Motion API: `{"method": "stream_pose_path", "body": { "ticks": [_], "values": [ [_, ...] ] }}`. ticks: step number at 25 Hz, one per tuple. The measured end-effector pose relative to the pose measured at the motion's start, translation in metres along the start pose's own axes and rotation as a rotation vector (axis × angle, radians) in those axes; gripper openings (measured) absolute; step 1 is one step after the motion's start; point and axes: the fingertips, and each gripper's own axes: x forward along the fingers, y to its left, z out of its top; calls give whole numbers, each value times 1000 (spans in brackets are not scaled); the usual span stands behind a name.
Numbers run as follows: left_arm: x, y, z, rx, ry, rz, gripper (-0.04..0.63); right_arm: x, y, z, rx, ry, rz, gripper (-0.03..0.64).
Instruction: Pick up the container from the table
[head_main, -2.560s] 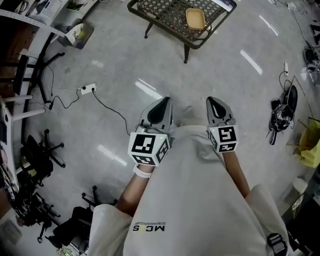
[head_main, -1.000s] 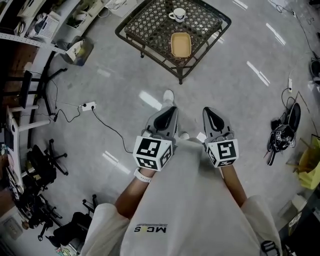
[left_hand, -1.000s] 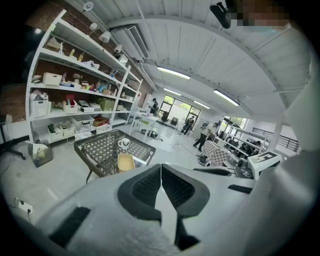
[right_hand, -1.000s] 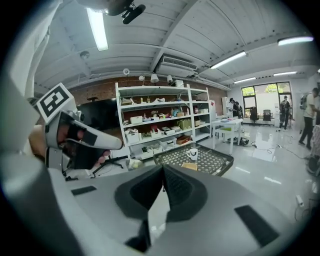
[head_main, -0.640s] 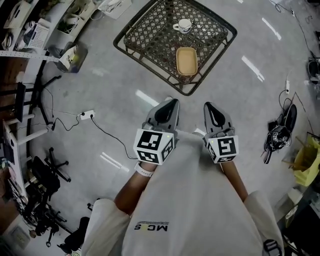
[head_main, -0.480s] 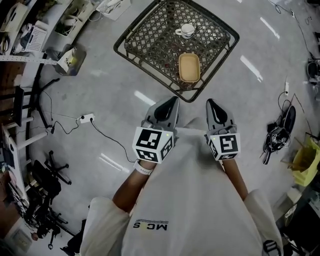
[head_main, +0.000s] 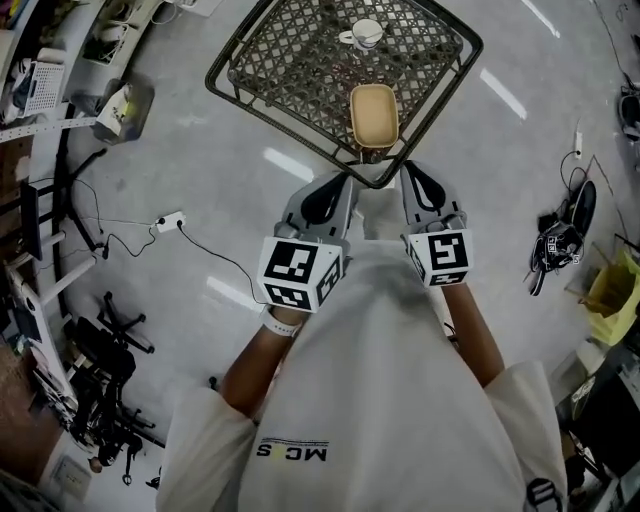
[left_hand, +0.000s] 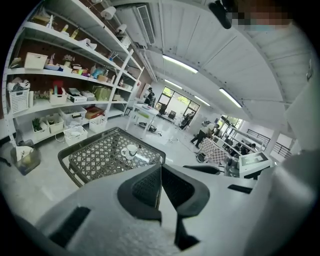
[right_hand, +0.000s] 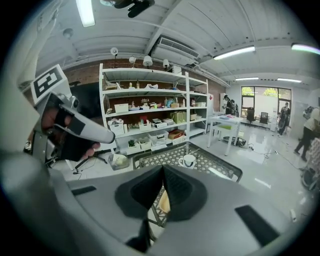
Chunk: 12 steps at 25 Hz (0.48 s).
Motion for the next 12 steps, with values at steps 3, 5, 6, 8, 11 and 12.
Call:
{"method": "stream_pose_path", "body": {
  "ticks": [3, 5, 6, 8, 11, 12],
  "values": [
    [8, -2, -7, 0, 22, 1, 28, 5, -8, -13, -4, 28, 9, 18],
    [10, 2, -9, 0, 18, 16, 28, 10, -9, -20, -13, 45, 19, 18],
    [10, 6, -10, -1, 12, 28, 28, 13, -8, -24, -19, 58, 29, 18],
    [14, 10, -15, -7, 13, 44, 28, 18, -5, -32, -37, 92, 60, 18],
    [26, 15, -24, -16, 34, 52, 28, 31, -4, -44, -73, 139, 104, 18],
    [30, 17, -26, -17, 40, 52, 28, 36, -5, -48, -88, 152, 112, 19]
  ]
}}
